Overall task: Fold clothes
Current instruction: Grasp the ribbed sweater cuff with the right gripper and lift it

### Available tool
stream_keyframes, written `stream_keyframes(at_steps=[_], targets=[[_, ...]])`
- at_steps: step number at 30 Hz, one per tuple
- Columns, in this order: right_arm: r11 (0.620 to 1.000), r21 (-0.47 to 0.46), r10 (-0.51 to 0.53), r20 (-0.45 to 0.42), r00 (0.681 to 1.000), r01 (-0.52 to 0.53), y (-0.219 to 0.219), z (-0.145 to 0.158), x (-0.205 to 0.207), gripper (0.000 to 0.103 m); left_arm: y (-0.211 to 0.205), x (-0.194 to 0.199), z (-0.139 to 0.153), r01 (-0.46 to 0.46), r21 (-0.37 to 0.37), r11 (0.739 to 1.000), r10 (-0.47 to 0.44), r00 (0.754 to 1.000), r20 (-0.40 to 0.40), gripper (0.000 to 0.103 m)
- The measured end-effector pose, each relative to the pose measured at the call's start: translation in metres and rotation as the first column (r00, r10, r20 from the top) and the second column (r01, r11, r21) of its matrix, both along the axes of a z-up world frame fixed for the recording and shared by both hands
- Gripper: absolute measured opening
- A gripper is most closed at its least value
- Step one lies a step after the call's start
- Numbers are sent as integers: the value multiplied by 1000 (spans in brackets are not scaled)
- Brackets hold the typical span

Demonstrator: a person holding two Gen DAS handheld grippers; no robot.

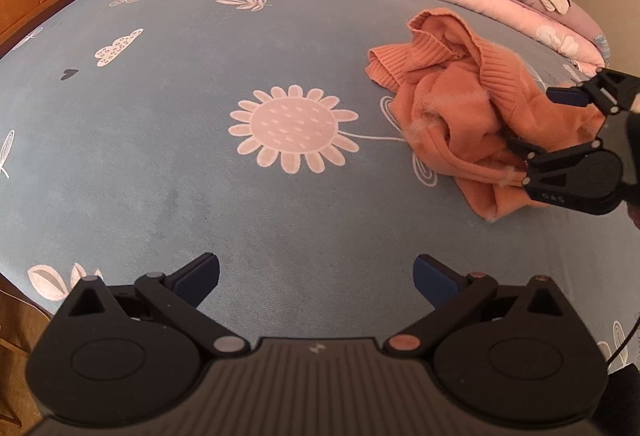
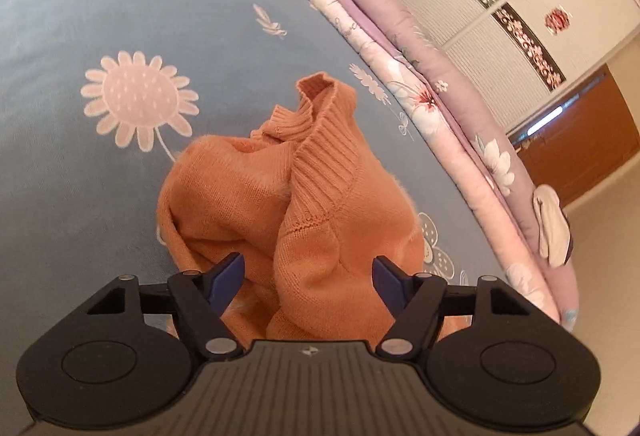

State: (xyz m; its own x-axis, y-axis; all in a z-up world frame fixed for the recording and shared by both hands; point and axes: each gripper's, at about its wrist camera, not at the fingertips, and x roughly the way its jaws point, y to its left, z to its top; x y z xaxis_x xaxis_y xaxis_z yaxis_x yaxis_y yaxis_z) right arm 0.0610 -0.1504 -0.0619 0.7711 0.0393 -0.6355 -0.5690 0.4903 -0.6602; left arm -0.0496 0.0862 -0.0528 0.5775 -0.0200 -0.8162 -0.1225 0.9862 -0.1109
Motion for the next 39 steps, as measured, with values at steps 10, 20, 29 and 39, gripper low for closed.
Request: stream_keyframes(at_steps=[10,20,29,39], targets=[[987,-162,8,55,998,1,-1,-18,8,20,8,-1,-4,-7,-19,1000,8,998,65,102],[945,256,-193,-61,979,202,-77,82,-20,16,-12,12,-3,97,22,995,-99,993,72,102],[938,222,-243,-121,963,264,-124,80,-52,18,-32,21,-3,168,3,986,-168,984,64,102],[999,18,33,5,999,-33,-36,9,-51,64,-32,11,-8,157,-5,988,-157,987,32,102]])
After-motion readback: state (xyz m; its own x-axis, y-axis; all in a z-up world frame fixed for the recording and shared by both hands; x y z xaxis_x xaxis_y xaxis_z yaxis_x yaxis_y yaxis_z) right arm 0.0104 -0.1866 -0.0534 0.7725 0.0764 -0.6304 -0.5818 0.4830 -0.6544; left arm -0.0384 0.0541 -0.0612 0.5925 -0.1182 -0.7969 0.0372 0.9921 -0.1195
